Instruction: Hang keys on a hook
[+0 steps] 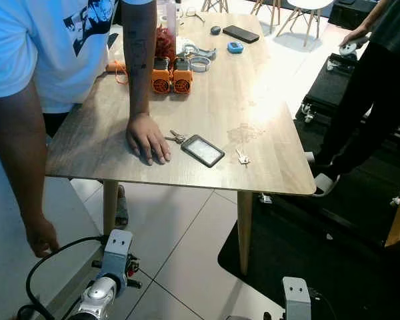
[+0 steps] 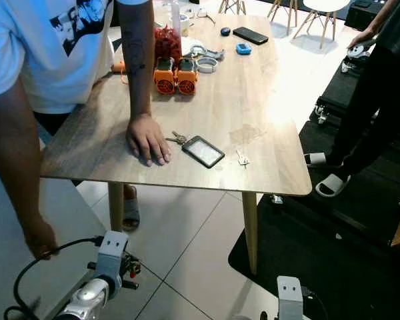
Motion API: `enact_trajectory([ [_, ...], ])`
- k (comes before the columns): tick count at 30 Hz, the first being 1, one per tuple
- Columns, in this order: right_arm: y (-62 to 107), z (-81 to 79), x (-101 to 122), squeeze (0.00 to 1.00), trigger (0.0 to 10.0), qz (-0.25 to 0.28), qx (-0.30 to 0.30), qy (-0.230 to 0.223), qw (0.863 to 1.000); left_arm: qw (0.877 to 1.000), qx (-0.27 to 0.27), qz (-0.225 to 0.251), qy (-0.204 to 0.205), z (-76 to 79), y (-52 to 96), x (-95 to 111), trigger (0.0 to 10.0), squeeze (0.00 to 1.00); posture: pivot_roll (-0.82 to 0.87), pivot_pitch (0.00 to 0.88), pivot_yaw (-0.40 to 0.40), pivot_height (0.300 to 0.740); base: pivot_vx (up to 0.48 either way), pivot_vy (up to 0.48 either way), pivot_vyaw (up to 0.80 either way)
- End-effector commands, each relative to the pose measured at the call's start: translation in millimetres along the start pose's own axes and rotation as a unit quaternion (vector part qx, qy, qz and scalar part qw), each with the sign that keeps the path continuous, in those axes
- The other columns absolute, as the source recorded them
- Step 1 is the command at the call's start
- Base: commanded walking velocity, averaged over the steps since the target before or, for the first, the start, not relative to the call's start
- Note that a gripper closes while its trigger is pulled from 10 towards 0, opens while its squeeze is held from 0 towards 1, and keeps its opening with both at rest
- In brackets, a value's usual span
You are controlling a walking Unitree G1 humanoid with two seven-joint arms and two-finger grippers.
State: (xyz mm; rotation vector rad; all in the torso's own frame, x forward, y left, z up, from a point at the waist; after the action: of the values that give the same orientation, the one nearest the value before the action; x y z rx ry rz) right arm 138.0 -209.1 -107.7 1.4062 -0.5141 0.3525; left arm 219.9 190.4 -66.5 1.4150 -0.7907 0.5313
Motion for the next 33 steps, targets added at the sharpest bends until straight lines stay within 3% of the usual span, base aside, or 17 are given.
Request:
enact_trajectory([
  [1,1.6,2.1,-6,0.0,10.0,-0.004,-0.005,-0.004,1.0,1.0,0.0,0.003,0.001,1.5,-1.3,3,10.0,0.0,0.04,0.041,-0.012,0.74,0.0,0.0,0.0],
  [33,1.6,1.8,-6,0.0,10.0,-0.006,-0.004,-0.005,1.0,1.0,0.005,-0.012,0.004,0.1,3.1,-9,10.0,0.0,0.03,0.08,-0.005,0.74,0.0,0.0,0.0],
])
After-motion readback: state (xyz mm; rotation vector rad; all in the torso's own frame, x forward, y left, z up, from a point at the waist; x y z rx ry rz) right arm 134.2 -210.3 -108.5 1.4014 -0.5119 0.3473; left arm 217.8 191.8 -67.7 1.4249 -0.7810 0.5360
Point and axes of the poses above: a point about 5 cm out from each wrist's last joint towards the gripper, its own y axis pointing back from the gripper into the wrist, its own x axis along the axis of the wrist's last joint, z = x × y, the point moved 1 cm from there along -y, pointing out of the wrist towards the gripper, and after that the axes turned 1 degree about y, right-handed, at the moved point
